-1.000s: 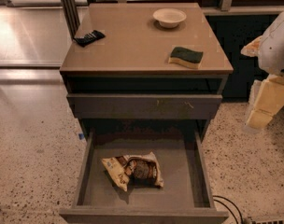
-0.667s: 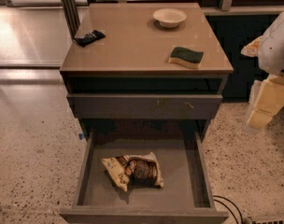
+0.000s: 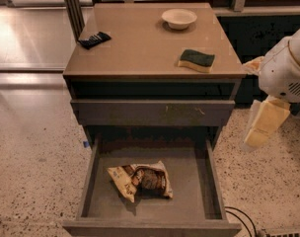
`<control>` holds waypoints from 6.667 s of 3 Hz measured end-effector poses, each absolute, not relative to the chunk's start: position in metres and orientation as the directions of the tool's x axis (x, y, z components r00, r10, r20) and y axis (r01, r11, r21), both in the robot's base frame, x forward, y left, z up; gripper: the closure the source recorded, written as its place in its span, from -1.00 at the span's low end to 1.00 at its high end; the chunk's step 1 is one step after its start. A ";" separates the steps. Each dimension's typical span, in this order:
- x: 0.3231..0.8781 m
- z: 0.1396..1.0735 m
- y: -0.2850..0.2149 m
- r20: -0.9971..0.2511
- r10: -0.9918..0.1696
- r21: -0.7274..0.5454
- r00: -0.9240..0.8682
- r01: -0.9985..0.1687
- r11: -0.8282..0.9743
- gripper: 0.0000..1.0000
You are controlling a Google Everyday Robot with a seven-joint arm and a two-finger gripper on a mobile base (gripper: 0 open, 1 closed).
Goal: Pick brown chip bag from middle drawer and place on counter
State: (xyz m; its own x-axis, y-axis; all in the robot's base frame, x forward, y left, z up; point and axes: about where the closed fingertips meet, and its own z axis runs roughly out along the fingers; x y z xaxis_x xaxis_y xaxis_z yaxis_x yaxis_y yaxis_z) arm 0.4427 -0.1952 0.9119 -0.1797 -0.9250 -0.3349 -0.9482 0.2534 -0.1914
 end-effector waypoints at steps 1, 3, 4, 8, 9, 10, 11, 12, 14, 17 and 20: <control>0.450 0.878 -0.178 -0.426 -0.888 -0.160 -0.171 -0.952 0.260 -1.00; 0.445 0.806 -0.136 -0.503 -0.844 -0.076 -0.184 -0.964 0.256 -1.00; 0.445 0.806 -0.136 -0.503 -0.844 -0.076 -0.184 -0.964 0.256 -1.00; 0.438 0.669 -0.082 -0.431 -0.883 -0.039 -0.185 -0.974 0.223 -1.00; 0.451 0.636 -0.085 -0.394 -0.884 -0.037 -0.250 -0.957 0.287 -1.00; 0.456 0.609 -0.078 -0.413 -0.859 0.008 -0.303 -0.944 0.329 -1.00; 0.457 0.607 -0.078 -0.414 -0.857 0.011 -0.305 -0.944 0.331 -1.00; 0.463 0.584 -0.063 -0.414 -0.857 0.040 -0.308 -0.946 0.321 -1.00; 0.480 0.527 0.005 -0.435 -0.869 0.073 -0.237 -0.971 0.228 -1.00; 0.488 0.461 0.045 -0.378 -0.896 0.055 -0.235 -0.971 0.232 -1.00; 0.504 0.440 0.029 -0.336 -0.896 0.055 -0.288 -0.956 0.287 -0.66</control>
Offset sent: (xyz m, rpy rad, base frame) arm 0.0125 0.0641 -0.1131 0.2498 0.0574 0.0447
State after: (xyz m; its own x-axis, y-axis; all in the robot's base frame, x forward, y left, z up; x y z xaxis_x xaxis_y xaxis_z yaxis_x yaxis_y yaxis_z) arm 0.5042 0.0292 0.4404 -0.2884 -0.8965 -0.3363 -0.9563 0.2871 0.0548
